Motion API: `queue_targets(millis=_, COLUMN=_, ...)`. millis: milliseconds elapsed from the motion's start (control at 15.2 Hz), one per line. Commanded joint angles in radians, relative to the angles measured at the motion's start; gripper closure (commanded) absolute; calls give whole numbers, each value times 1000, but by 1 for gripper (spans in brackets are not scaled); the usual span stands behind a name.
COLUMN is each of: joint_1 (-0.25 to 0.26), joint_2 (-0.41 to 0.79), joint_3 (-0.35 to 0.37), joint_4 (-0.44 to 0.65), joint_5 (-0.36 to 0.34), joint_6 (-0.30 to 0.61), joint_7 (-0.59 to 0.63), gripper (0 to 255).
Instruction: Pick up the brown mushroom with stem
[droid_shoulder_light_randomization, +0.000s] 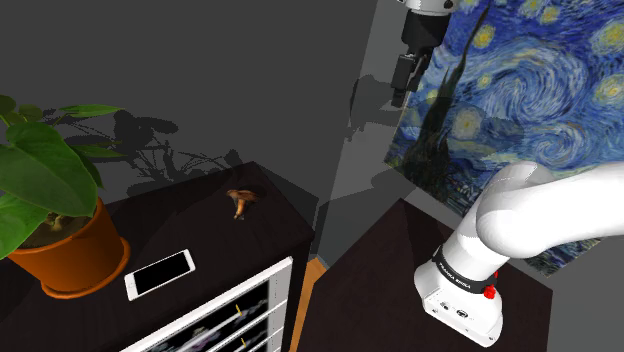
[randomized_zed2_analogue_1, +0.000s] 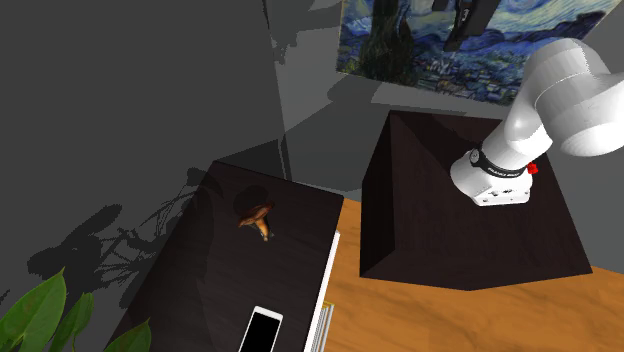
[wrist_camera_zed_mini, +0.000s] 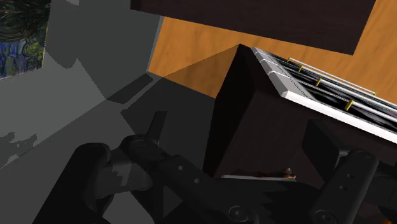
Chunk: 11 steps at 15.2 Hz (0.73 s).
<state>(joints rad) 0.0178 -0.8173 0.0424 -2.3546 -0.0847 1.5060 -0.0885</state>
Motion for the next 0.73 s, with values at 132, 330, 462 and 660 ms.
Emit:
queue_targets(millis=132, joint_1=11, joint_2=13, joint_3=-1, joint_4=-53, joint_5=2, joint_6=88, joint_7=-10, gripper=0)
queue_targets(millis=330, joint_1=27, joint_2=45, joint_3=-2, joint_4=-123, joint_5=5, joint_6=223, joint_7=-25, gripper=0)
queue_targets(millis=462, joint_1=38, joint_2=76, joint_3=-2, joint_4=-162, joint_5=6, joint_6=315, joint_7=-35, gripper=0)
queue_targets(millis=660, joint_1=53, joint_2=136, joint_3=-1, joint_4=-210, joint_5=7, joint_6=455, joint_7=-50, gripper=0)
